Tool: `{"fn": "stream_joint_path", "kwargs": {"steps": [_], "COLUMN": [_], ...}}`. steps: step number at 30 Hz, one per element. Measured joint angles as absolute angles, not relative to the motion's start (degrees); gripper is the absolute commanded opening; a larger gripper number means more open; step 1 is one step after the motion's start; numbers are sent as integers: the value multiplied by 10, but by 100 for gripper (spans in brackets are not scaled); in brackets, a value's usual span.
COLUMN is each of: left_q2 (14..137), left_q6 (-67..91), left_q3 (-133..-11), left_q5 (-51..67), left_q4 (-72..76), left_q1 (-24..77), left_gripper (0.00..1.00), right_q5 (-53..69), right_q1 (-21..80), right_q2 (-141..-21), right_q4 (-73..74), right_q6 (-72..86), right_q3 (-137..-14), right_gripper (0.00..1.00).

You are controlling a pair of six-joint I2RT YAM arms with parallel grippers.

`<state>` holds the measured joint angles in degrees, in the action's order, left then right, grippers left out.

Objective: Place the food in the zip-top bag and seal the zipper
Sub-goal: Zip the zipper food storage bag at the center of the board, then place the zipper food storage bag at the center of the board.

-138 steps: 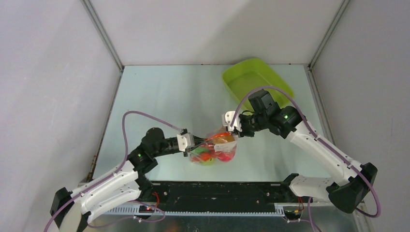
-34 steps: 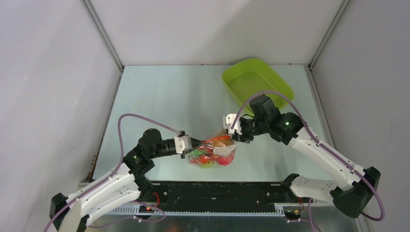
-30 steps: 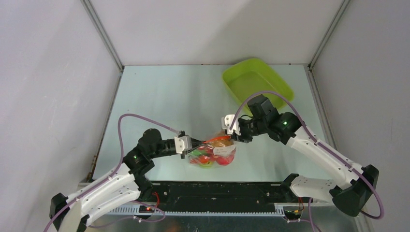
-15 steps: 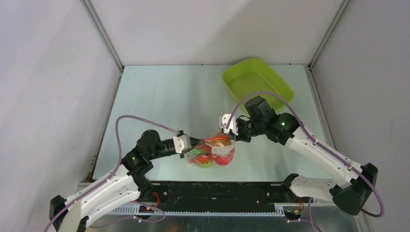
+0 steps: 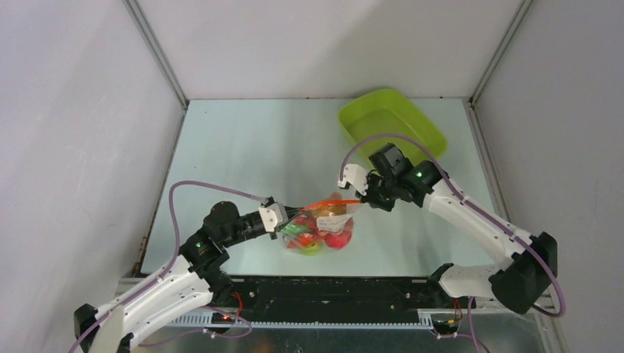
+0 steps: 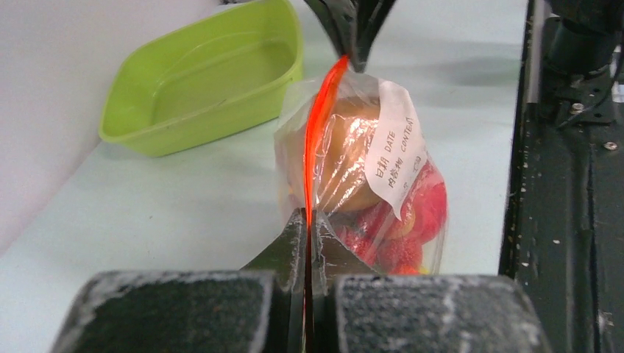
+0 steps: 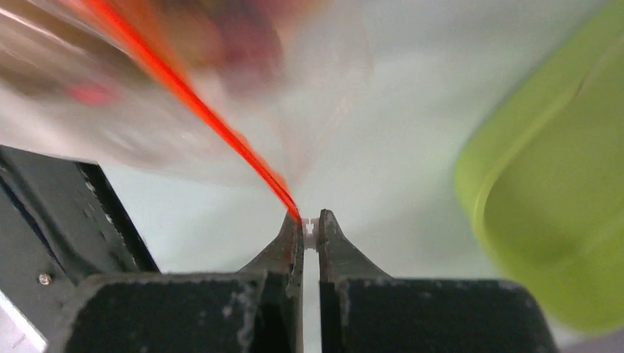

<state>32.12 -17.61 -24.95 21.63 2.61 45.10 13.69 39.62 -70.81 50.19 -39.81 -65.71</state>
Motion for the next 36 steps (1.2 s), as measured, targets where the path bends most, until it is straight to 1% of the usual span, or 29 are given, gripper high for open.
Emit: {"fn": "stream_joint_path", "kwargs": {"steps": [3, 6, 10, 15, 23, 27, 31, 36], "left_q2": [316, 310, 310, 310, 309, 310, 310, 311], "left_q6": [-178, -180, -180, -180, -176, -175, -175, -175], "left_q3": [-249, -249, -249, -249, -249, -249, -249, -249], "left_q5": [205, 197, 197, 202, 214, 226, 235, 251], "left_q4": [22, 19, 19, 19, 20, 20, 20, 20], "left_q1": [449, 448, 448, 448, 448, 448, 448, 448], "left_gripper": [0, 0, 0, 0, 0, 0, 0, 0], "right_q5": [50, 6, -4, 6, 89, 170, 250, 311], "right_q1": [382, 371, 375, 382, 384, 383, 377, 373], "right_q2": [-741, -751, -725, -663, -575, -545, -526, -519], "right_q4": [557, 589, 592, 557, 490, 464, 449, 435], "right_q6": [-387, -383, -387, -399, -429, -455, -477, -493], "right_q3": [-660, -659, -659, -655, -622, -608, -599, -598], "right_gripper": [0, 0, 0, 0, 0, 0, 0, 0]}}
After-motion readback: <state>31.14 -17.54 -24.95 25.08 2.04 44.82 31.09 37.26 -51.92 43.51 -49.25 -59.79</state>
